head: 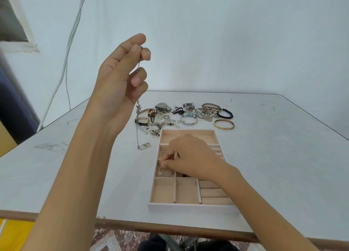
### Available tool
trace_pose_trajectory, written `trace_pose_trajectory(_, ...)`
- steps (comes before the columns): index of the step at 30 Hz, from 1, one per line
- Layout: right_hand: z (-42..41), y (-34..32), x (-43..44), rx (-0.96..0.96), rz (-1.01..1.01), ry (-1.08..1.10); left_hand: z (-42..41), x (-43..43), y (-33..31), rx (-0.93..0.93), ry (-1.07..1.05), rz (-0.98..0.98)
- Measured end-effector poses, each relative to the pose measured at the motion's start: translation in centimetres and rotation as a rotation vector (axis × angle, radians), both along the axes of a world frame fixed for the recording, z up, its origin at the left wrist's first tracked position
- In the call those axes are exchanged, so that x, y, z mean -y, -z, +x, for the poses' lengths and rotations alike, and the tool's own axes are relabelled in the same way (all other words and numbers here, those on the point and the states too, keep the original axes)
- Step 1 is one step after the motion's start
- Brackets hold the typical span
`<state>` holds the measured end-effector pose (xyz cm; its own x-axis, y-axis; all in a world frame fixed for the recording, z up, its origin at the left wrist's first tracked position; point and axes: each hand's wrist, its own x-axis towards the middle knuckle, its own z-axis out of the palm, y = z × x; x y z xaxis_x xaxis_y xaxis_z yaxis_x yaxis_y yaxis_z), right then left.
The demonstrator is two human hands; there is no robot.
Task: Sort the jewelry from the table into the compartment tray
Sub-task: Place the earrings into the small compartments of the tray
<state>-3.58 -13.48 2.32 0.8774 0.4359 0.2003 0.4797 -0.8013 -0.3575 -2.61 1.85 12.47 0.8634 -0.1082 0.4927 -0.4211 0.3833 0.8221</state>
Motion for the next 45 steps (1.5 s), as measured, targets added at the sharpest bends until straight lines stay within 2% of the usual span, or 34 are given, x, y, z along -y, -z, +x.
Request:
trace_pose_trajectory(2,-0.1,-0.1,0.7,-0.043,0.112,0.010,0.0,0.0,-0.1,-0.003,0.005,-0.006)
trace_pose_trajectory(5,-0.6,-0.2,2.6,-0.099,0.382,0.045,-0.1,0.0,-0.1,-0.002,0.015,-0.008)
trace_pose_trajectory(8,-1.4,0.1,5.4,-0.035,0.578,0.139,-0.3,0.1,-0.2,-0.005,0.023,-0.008)
trace_pose_trajectory(10,-2.4,0.7,7.6,0.038,0.622,0.231,-0.4,0.2,-0.2,-0.009,0.029,-0.007)
trace_pose_trajectory(12,-3.7,1.6,9.7,0.081,0.564,0.361,-0.5,0.3,-0.2,-0.015,0.041,-0.004)
trace_pose_trajectory(15,-5.8,3.2,11.6,-0.010,0.244,0.557,-0.6,0.3,-0.3,-0.015,0.056,-0.005)
trace_pose_trajectory(18,-6.9,4.7,11.9,-0.173,-0.133,0.610,-0.7,0.4,-0.3,-0.012,0.072,-0.014)
trace_pose_trajectory(20,-7.1,4.8,11.7,-0.180,-0.217,0.609,-0.9,0.4,-0.3,-0.009,0.083,-0.019)
trace_pose_trajectory(45,-7.6,4.4,11.6,-0.132,-0.123,0.598,-0.8,2.7,4.9,-0.158,0.114,0.045)
